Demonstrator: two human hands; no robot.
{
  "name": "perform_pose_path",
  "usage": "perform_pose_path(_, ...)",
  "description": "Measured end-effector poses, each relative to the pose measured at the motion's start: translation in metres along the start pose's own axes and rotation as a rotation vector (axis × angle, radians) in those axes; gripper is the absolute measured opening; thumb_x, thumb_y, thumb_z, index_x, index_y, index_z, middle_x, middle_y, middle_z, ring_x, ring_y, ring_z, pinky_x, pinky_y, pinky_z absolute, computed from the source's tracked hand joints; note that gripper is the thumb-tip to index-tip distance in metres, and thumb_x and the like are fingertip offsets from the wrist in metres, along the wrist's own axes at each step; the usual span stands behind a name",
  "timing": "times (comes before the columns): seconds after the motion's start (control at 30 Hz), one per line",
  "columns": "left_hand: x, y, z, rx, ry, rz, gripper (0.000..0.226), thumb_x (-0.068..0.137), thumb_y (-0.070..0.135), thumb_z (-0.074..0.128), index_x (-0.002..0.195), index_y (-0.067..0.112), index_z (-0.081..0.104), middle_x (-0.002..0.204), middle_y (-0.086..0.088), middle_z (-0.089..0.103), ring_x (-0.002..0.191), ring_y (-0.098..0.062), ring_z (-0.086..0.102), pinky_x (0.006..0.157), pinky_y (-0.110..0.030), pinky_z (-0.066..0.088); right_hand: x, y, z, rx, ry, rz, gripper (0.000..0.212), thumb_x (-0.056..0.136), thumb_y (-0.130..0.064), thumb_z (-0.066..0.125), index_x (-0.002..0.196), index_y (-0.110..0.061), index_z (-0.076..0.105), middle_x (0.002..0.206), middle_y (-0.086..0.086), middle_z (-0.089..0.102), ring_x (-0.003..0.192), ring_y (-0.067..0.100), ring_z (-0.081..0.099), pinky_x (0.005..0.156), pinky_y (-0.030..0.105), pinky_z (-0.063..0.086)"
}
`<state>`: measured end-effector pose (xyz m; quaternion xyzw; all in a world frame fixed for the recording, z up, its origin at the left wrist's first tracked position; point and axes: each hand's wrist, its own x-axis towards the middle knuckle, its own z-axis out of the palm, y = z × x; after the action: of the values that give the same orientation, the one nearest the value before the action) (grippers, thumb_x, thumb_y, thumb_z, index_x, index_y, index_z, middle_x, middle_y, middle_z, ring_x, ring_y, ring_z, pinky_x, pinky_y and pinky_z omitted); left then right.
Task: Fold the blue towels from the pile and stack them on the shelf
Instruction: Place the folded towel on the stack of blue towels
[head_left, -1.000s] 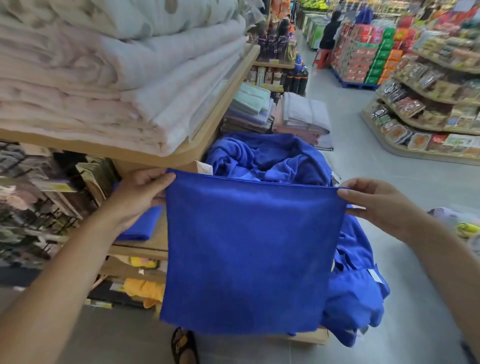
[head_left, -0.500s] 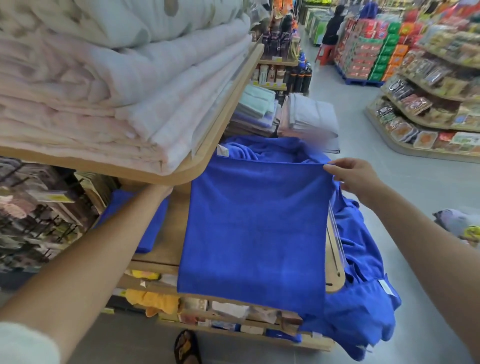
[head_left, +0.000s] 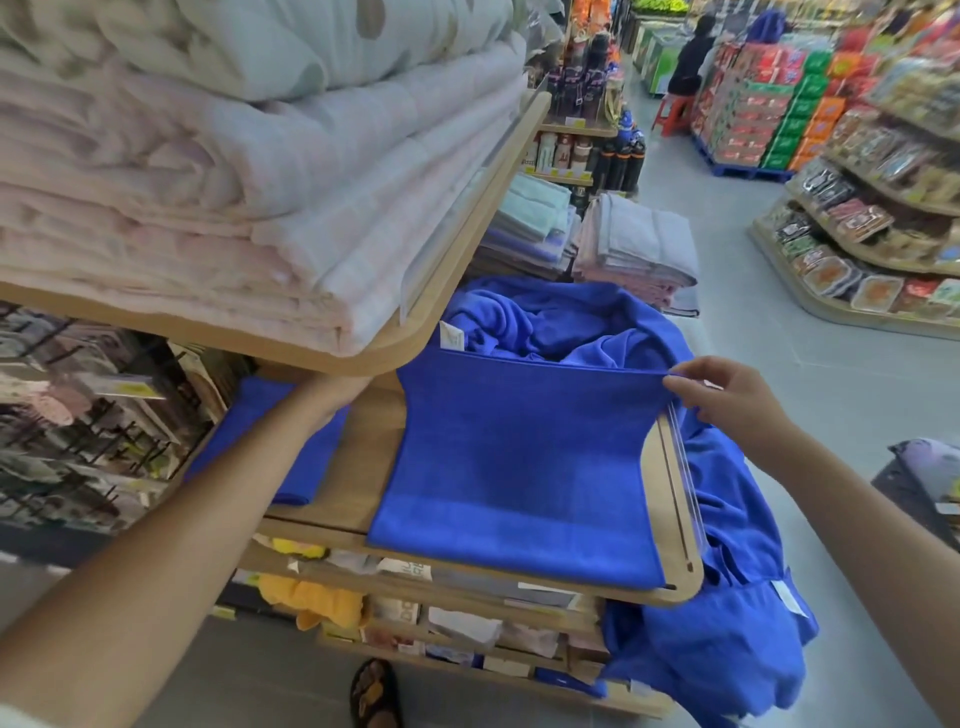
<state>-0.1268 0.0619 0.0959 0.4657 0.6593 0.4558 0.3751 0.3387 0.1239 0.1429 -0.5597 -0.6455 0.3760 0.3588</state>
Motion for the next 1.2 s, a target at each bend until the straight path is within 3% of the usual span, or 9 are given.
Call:
perform_pose_path(0.13, -0.053, 0.004, -0.010, 0.029, -0.005, 0.145, 0.019, 0.090, 0.017, 0.076, 0.103, 0.031, 0.079, 0.112, 0.006, 0.076, 0.110, -0.007, 0.066, 0.102, -0.027, 0.049, -0.047, 0.009, -0.013, -0.079, -0.165, -0.074, 0.010, 0.085, -0.025, 0.081, 0.089, -0.030, 0.075, 0.081, 0.031, 0.065, 0.065, 0.021, 0.054, 0.067, 0.036, 0.045)
perform_pose_path(0.23, -0.089, -0.013, -0.015, 0.210, -0.051, 0.230, 0.028, 0.087, 0.005, 0.076, 0.091, 0.032, 0.078, 0.109, 0.003, 0.073, 0.093, 0.004, 0.065, 0.087, -0.011, 0.046, -0.083, 0.026, -0.010, -0.194, -0.216, -0.144, 0.018, 0.081, -0.022, 0.082, 0.089, -0.035, 0.073, 0.093, -0.001, 0.071, 0.059, 0.014, 0.054, 0.063, 0.023, 0.049)
perform_pose_path(0.37, -0.126, -0.064, -0.013, 0.361, -0.172, 0.170, 0.029, 0.087, 0.014, 0.078, 0.088, 0.044, 0.078, 0.121, 0.016, 0.062, 0.108, 0.009, 0.057, 0.091, -0.013, 0.042, -0.123, 0.049, 0.008, -0.435, -0.314, -0.199, 0.032, 0.081, -0.013, 0.084, 0.081, -0.040, 0.068, 0.101, -0.018, 0.063, 0.060, 0.010, 0.057, 0.062, 0.015, 0.045)
perform_pose_path(0.5, -0.146, -0.099, -0.004, 0.494, -0.223, 0.105, 0.037, 0.088, 0.020, 0.078, 0.097, 0.055, 0.071, 0.124, 0.026, 0.053, 0.120, 0.003, 0.051, 0.104, -0.037, 0.046, -0.141, 0.060, 0.021, -0.740, -0.446, -0.167, 0.022, 0.087, -0.036, 0.077, 0.084, -0.048, 0.058, 0.099, -0.025, 0.059, 0.071, -0.002, 0.056, 0.066, 0.020, 0.047)
perform_pose_path(0.57, -0.149, -0.102, -0.004, 0.560, -0.226, 0.116, 0.038, 0.089, 0.021, 0.073, 0.101, 0.057, 0.069, 0.126, 0.034, 0.048, 0.124, 0.006, 0.044, 0.106, -0.034, 0.041, -0.142, 0.059, 0.022, -0.867, -0.491, -0.170, 0.013, 0.086, -0.055, 0.070, 0.088, -0.046, 0.061, 0.103, -0.027, 0.056, 0.075, -0.001, 0.057, 0.067, 0.021, 0.048)
perform_pose_path(0.7, -0.146, -0.082, 0.005, 0.618, -0.099, 0.261, 0.024, 0.085, 0.028, 0.057, 0.093, 0.043, 0.073, 0.126, 0.034, 0.049, 0.123, 0.002, 0.046, 0.100, -0.032, 0.041, -0.133, 0.049, 0.037, -0.849, -0.365, -0.173, 0.033, 0.083, -0.075, 0.046, 0.084, -0.046, 0.063, 0.096, -0.028, 0.059, 0.079, -0.005, 0.057, 0.060, 0.016, 0.037)
perform_pose_path(0.9, -0.099, -0.045, 0.115, 0.766, -0.149, 0.449, 0.040, 0.103, 0.022, 0.049, 0.142, 0.017, 0.058, 0.151, 0.000, 0.050, 0.145, -0.020, 0.038, 0.118, -0.038, 0.032, -0.092, 0.032, 0.157, -0.661, -0.236, -0.312, 0.045, 0.102, -0.036, 0.052, 0.145, -0.022, 0.053, 0.149, -0.006, 0.051, 0.139, 0.017, 0.044, 0.104, 0.035, 0.043)
perform_pose_path(1.03, -0.082, -0.064, 0.150, 1.061, -0.199, 0.310, 0.062, 0.105, 0.047, 0.032, 0.161, 0.023, 0.020, 0.169, 0.008, 0.016, 0.156, -0.013, 0.005, 0.127, -0.039, 0.005, -0.084, 0.048, 0.202, -0.814, -0.220, -0.193, 0.066, 0.105, -0.050, 0.037, 0.159, -0.015, 0.030, 0.168, 0.001, 0.025, 0.156, 0.020, 0.018, 0.125, 0.040, 0.017)
perform_pose_path(1.2, -0.089, -0.082, 0.144, 1.171, -0.182, 0.286, 0.075, 0.099, 0.064, 0.020, 0.163, 0.026, 0.007, 0.170, 0.008, 0.002, 0.157, -0.013, -0.005, 0.126, -0.044, -0.004, -0.101, 0.082, 0.178, -0.936, -0.108, -0.128, 0.090, 0.093, -0.074, 0.011, 0.160, -0.018, 0.030, 0.168, -0.003, 0.025, 0.157, 0.017, 0.015, 0.127, 0.045, 0.008)
